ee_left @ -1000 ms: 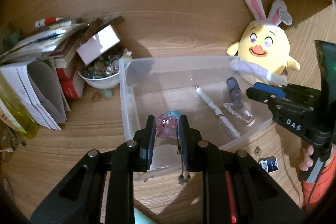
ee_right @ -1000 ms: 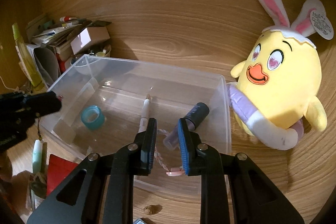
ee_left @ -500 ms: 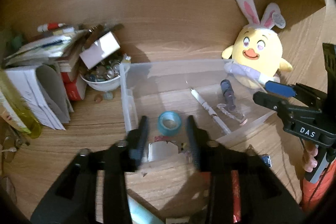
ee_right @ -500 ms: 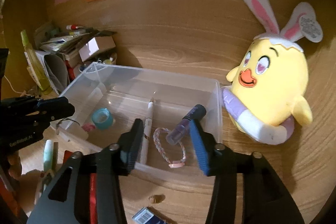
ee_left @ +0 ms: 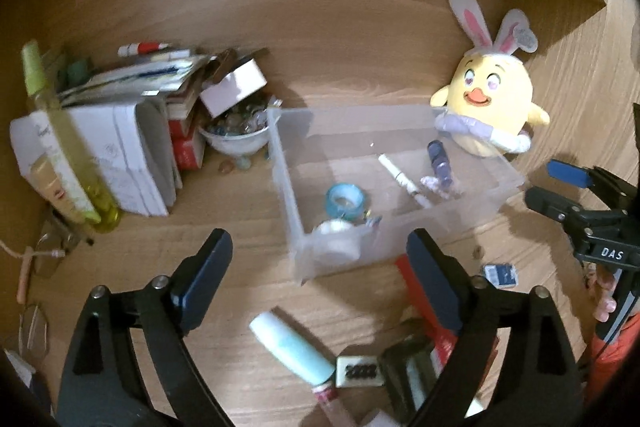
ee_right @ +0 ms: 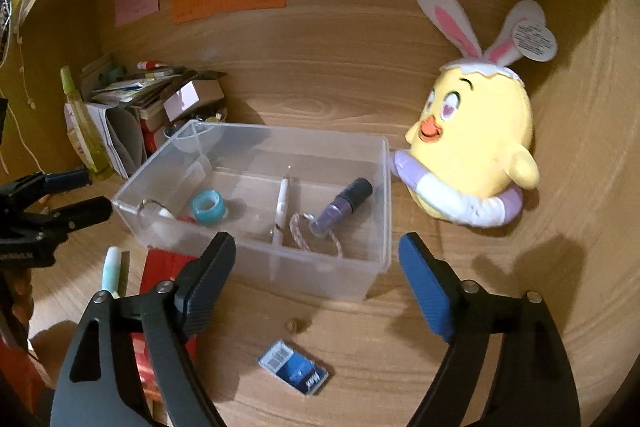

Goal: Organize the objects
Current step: 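Open both tools to drop the keychain and lipstick into the box, then withdraw both tools from the box toward the remaining items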

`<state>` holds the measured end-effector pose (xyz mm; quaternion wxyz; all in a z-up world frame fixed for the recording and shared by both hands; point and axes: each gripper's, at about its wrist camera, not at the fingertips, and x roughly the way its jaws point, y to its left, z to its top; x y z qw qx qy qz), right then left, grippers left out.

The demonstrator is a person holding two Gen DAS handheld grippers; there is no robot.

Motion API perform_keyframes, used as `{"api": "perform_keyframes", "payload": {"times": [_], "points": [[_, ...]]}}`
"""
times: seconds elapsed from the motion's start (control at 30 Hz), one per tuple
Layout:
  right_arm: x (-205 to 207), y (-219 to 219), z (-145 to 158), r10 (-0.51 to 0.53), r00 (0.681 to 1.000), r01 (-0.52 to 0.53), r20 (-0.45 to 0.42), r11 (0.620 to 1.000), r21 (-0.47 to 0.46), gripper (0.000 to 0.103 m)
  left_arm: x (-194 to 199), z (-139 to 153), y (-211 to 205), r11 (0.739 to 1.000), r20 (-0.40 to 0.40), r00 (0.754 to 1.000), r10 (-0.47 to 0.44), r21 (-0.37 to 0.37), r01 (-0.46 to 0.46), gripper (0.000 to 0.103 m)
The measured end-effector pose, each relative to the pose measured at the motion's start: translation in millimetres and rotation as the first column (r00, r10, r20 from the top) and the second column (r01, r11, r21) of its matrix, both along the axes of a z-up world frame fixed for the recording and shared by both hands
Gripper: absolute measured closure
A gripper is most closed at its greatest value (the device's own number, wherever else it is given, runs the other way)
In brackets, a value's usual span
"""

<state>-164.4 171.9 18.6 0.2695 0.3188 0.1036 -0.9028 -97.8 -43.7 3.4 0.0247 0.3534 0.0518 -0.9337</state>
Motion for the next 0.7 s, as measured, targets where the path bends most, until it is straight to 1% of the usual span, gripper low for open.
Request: {"api": "perform_keyframes", "payload": {"times": [0.1, 0.2, 0.27, 0.43, 0.53, 0.6, 0.7], "points": [[5, 7, -9, -0.010, 1.000, 0.010, 0.016, 1.000, 0.023, 0.020, 6, -8, -2, 1.000, 0.025, 1.000, 0.012, -0.006, -0.011, 0.012], [8, 14, -20, -0.017, 0.999, 0.016, 0.051, 0.999, 0.033, 0.020, 10, -18, -5, 1.000, 0.061, 0.998, 0.016, 0.011, -0.017, 0.009], [9, 16, -27, -0.021, 0.997, 0.018, 0.070, 0.999, 0.042, 0.020, 14, -26, -8, 0.999, 0.089, 0.996, 0.018, 0.033, -0.021, 0.009], [9, 20, -53, -0.030, 0.990, 0.017, 0.140, 0.995, 0.095, 0.020, 20, -42, -16, 0.998, 0.138, 0.990, 0.042, 0.047, -0.049, 0.009], [11, 21, -65, -0.027, 0.981, 0.009, 0.190, 0.996, 0.093, 0.020, 23, -53, -22, 0.996, 0.167, 0.984, 0.056, 0.060, -0.067, 0.009], [13, 21, -70, -0.021, 0.977, 0.002, 0.214, 0.996, 0.087, 0.020, 23, -61, -26, 0.994, 0.195, 0.979, 0.054, 0.086, -0.072, 0.009], [17, 19, -76, -0.008, 0.974, -0.013, 0.225, 0.996, 0.091, 0.020, 22, -70, -30, 0.990, 0.227, 0.973, 0.053, 0.112, -0.080, 0.009]]}}
